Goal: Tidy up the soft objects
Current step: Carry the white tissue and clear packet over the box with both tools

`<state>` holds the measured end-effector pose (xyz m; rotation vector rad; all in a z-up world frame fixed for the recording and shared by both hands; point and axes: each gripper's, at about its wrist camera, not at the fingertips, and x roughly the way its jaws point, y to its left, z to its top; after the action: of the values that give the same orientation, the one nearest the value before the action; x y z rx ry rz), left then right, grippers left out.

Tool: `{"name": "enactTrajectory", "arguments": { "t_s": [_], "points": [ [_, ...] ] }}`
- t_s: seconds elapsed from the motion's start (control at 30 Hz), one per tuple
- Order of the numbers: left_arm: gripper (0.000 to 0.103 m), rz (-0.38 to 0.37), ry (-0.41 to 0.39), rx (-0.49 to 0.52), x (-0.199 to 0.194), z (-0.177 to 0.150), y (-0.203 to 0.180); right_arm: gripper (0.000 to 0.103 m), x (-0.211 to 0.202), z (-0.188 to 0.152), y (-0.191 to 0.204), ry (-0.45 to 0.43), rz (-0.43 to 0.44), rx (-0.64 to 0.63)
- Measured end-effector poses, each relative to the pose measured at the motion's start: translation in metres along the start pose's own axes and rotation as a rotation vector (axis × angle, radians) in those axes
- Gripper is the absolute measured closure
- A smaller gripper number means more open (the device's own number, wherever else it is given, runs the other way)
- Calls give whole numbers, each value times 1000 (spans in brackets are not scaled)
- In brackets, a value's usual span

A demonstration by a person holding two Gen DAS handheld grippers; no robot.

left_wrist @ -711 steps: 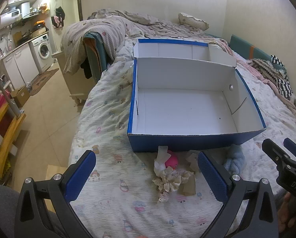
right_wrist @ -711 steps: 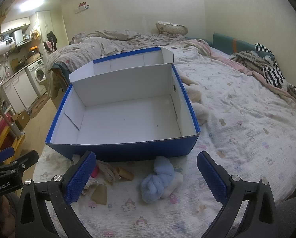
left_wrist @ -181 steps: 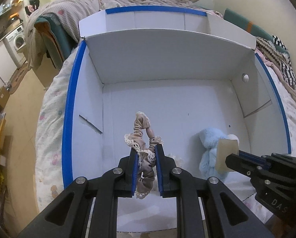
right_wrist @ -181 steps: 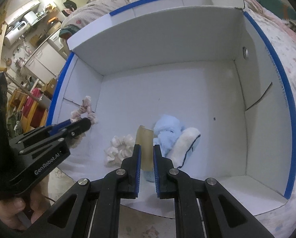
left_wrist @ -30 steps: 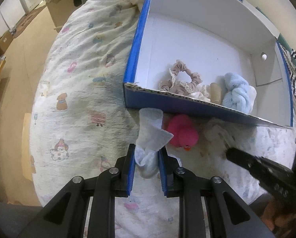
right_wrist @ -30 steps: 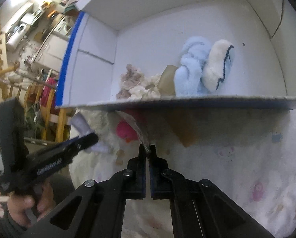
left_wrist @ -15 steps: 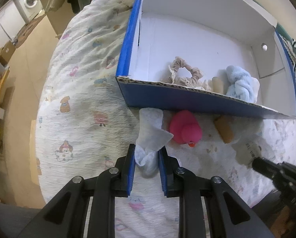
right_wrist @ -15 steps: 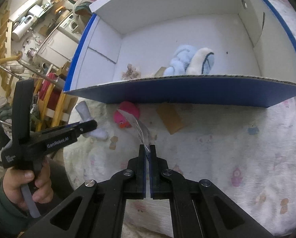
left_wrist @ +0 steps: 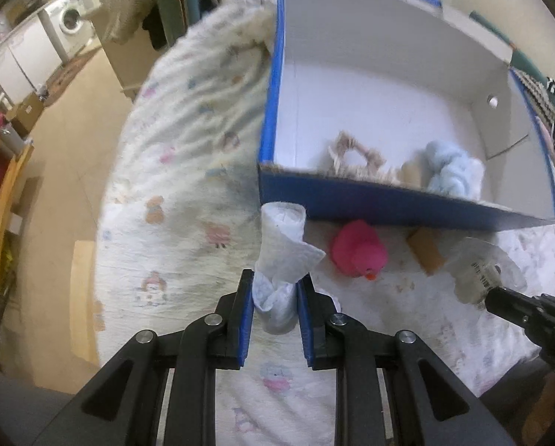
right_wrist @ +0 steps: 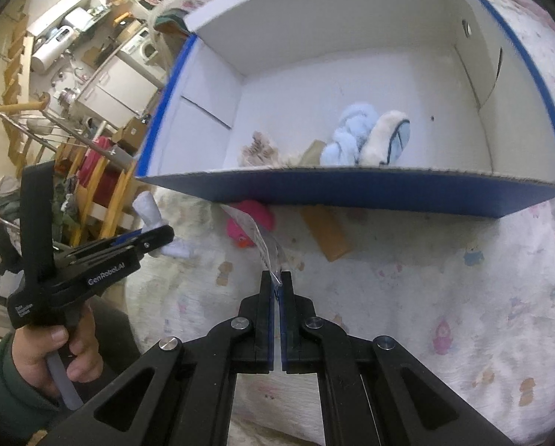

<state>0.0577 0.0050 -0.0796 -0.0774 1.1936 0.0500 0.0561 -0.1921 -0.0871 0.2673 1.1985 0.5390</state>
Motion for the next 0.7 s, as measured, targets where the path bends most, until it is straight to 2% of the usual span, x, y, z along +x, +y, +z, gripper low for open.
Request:
{"name": "enactTrajectory", "arguments": {
  "t_s": [0.1,0.23,0.43,0.7],
  "points": [
    [83,21,-45,-3,-25,3,2,99,-15,-1,5,-38,19,-13],
    [83,7,-38,-20,-49,5,3,99,-37,-1,7,-97,50,-15],
    [83,16,-94,36,-77,20,-11,99,-55,1,-1,-146,72,22],
    [83,-11,-101,75,-72,44,-16,99,-59,12,-13,-172,86,85]
  ]
}}
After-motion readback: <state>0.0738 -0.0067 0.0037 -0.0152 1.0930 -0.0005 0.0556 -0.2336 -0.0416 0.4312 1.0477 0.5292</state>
